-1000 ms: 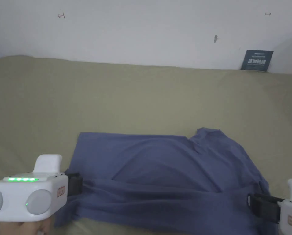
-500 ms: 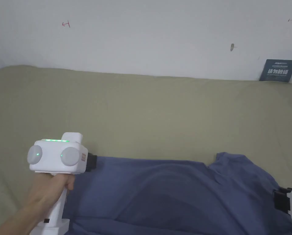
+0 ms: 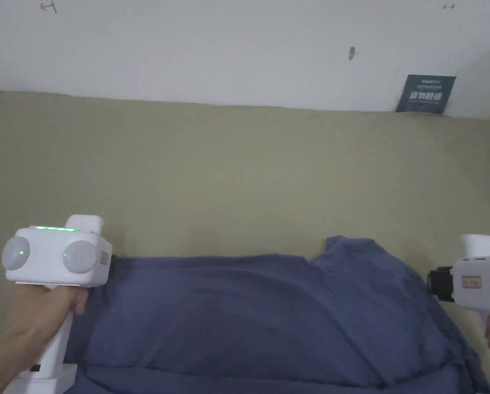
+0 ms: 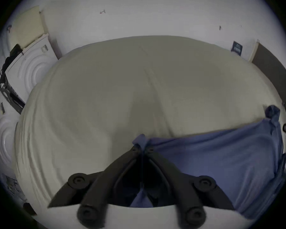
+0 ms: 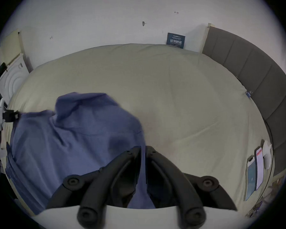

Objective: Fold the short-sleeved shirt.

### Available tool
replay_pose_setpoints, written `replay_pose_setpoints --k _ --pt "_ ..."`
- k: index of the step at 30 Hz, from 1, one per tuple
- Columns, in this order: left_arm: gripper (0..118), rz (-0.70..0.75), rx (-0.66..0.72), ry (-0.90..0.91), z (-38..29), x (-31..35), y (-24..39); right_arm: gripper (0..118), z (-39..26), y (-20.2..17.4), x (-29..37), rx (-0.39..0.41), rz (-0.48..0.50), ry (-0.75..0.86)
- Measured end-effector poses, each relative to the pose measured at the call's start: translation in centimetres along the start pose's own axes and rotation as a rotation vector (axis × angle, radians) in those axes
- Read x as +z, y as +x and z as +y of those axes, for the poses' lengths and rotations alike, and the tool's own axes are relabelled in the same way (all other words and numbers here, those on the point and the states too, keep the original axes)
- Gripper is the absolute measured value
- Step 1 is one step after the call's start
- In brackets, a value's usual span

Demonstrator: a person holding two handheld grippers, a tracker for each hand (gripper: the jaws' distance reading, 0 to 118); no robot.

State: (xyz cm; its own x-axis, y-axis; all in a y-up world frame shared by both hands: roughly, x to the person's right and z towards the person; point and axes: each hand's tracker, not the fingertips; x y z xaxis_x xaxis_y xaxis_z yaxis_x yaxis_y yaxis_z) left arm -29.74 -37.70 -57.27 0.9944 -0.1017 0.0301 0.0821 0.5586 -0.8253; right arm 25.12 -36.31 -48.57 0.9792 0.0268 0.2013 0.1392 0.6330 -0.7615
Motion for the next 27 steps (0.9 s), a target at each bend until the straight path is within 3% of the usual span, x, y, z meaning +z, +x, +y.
replay_pose_setpoints --k 1,2,3,4,7,9,10,13,14,15,16,18,21,27 --pt "2 0.004 0.002 0.002 -0.2 -0.1 0.0 55 0.5 0.2 -0.6 -0.023 0.025 -0.029" --pt "2 0.003 0.009 -0.006 0.0 -0.1 0.0 91 0.9 0.2 -1.2 -0.026 0.027 -0.054" --pt "2 0.001 0.022 -0.013 0.1 0.0 -0.2 118 1.2 0.1 -2.0 -0.035 0.025 -0.090" --pt "2 -0.004 0.027 -0.023 0.3 -0.2 -0.2 112 2.4 0.2 -2.6 -0.022 0.071 -0.085" --pt "2 -0.011 0.032 -0.039 0.4 -0.4 -0.5 111 4.7 -0.8 -4.4 -0.005 0.006 -0.132" --pt "2 -0.010 0.032 -0.041 0.2 -0.6 -0.2 108 6.6 -1.2 -5.8 0.000 0.015 -0.134" --pt "2 -0.005 0.024 -0.041 0.2 -0.7 -0.2 101 3.4 -0.9 -7.6 0.010 -0.002 -0.155" --pt "2 0.018 -0.001 -0.027 -0.2 -1.1 0.4 88 3.4 -0.6 -8.5 -0.006 -0.011 -0.167" --pt "2 0.027 -0.012 -0.020 -0.3 -1.0 0.5 74 2.3 -1.5 -6.8 -0.007 -0.013 -0.148" --pt "2 0.031 -0.018 -0.014 -0.3 -0.8 0.5 35 2.1 -1.5 -5.8 -0.012 0.014 -0.136" --pt "2 0.032 -0.020 -0.008 -0.4 -0.5 0.3 9 2.1 -1.4 -4.9 -0.005 -0.002 -0.112" --pt "2 0.019 0.009 0.021 -0.5 0.2 -0.1 8 1.5 -1.3 -2.5 -0.027 0.000 -0.045" --pt "2 -0.010 0.070 0.074 -1.1 2.6 -0.9 8 0.1 -1.0 0.4 -0.040 0.055 -0.070" --pt "2 -0.036 0.044 0.126 -3.3 9.5 -2.4 8 -0.8 1.4 7.2 -0.039 0.107 0.015"
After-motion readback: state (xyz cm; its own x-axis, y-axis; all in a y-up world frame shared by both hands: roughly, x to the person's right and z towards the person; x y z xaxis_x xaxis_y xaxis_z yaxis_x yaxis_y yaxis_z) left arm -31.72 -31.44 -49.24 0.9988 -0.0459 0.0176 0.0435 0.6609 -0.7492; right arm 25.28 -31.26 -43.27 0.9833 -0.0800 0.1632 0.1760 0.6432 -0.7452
